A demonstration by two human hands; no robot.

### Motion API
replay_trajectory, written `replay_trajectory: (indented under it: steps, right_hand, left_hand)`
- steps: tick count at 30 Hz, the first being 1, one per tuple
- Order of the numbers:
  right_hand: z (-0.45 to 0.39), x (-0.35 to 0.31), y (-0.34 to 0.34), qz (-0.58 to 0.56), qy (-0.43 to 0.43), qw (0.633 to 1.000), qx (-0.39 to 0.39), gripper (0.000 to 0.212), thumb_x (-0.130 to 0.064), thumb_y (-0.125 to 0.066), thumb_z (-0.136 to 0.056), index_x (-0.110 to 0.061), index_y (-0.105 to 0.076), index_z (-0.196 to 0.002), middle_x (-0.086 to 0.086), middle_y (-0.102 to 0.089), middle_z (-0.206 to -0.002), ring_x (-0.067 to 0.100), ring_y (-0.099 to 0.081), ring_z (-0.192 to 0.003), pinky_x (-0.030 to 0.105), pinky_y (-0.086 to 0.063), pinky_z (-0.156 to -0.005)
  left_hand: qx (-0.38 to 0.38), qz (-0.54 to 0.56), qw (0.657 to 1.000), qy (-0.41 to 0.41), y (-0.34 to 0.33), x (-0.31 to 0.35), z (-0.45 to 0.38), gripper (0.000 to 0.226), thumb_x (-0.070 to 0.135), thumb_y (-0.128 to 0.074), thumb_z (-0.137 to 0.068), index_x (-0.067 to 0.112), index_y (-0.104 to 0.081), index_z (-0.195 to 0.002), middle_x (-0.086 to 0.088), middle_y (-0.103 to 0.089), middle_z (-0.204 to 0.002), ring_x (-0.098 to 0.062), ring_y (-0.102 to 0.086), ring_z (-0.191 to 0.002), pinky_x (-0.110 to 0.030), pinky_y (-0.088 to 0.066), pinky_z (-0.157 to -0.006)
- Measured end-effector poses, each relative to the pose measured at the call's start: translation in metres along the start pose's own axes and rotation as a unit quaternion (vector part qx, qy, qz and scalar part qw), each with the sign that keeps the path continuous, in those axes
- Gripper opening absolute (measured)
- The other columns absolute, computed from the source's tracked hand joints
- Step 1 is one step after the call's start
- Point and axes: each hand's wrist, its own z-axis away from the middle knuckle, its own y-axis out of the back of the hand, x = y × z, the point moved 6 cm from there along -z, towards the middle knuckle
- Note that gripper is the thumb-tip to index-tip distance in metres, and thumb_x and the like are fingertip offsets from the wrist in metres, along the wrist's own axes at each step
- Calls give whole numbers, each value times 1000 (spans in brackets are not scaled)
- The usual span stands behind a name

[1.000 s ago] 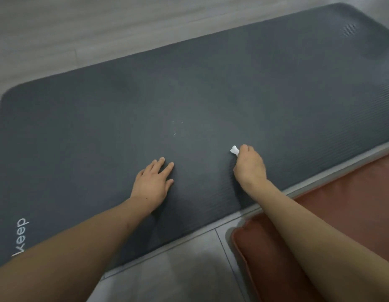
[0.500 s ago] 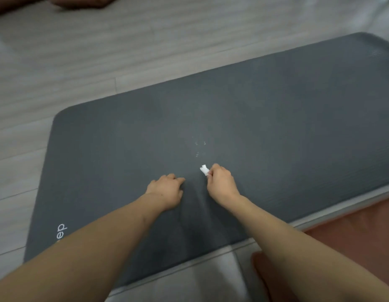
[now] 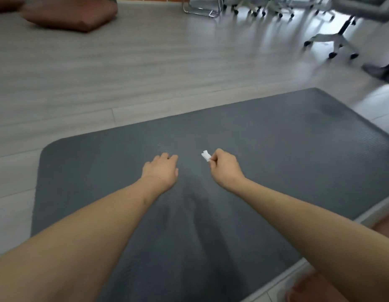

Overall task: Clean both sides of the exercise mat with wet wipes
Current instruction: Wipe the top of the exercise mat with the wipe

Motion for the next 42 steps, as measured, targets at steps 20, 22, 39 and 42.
replay_trajectory:
  steps: [20,22,39,42]
  right_hand:
    - [-130,-15,-139,-130,-107,986,19,12,-25,-51,-95,-20,-56,-85,-1,-64,-86,22,-62,-79,35,-52,-67]
    - [-142,-6,-151,-138,-118,983,31,12,-28,-52,-95,-22,-56,-86,-2,-65,-87,23,-62,-82,37,-54,-72]
    - [-296,-2,-162,-32,-27,996,81,8,-29,-53,-97,-24,-59,-98,-2,-66,-98,25,-61,-89,40,-52,-82]
    - [-338,-9,-158,-8,-3,995,103,14,-25,-51,-98,-18,-61,-105,3,-65,-103,28,-61,-93,39,-50,-82]
  left_hand:
    - [90,71,990,82,-79,-163,-101,44,29,-36,-109,26,-39,-153,0,-39,-158,-25,-39,-143,-44,-37,-112]
    - [109,71,989,72,-85,-172,-114,45,24,-38,-109,25,-40,-154,0,-38,-160,-23,-35,-147,-42,-32,-116]
    - [96,58,982,154,-114,-191,-210,55,40,-7,-110,37,-5,-165,9,6,-174,-19,13,-159,-57,3,-127]
    - [98,48,981,158,-114,-192,-214,56,40,-7,-109,38,-1,-164,9,10,-173,-18,16,-159,-57,5,-127]
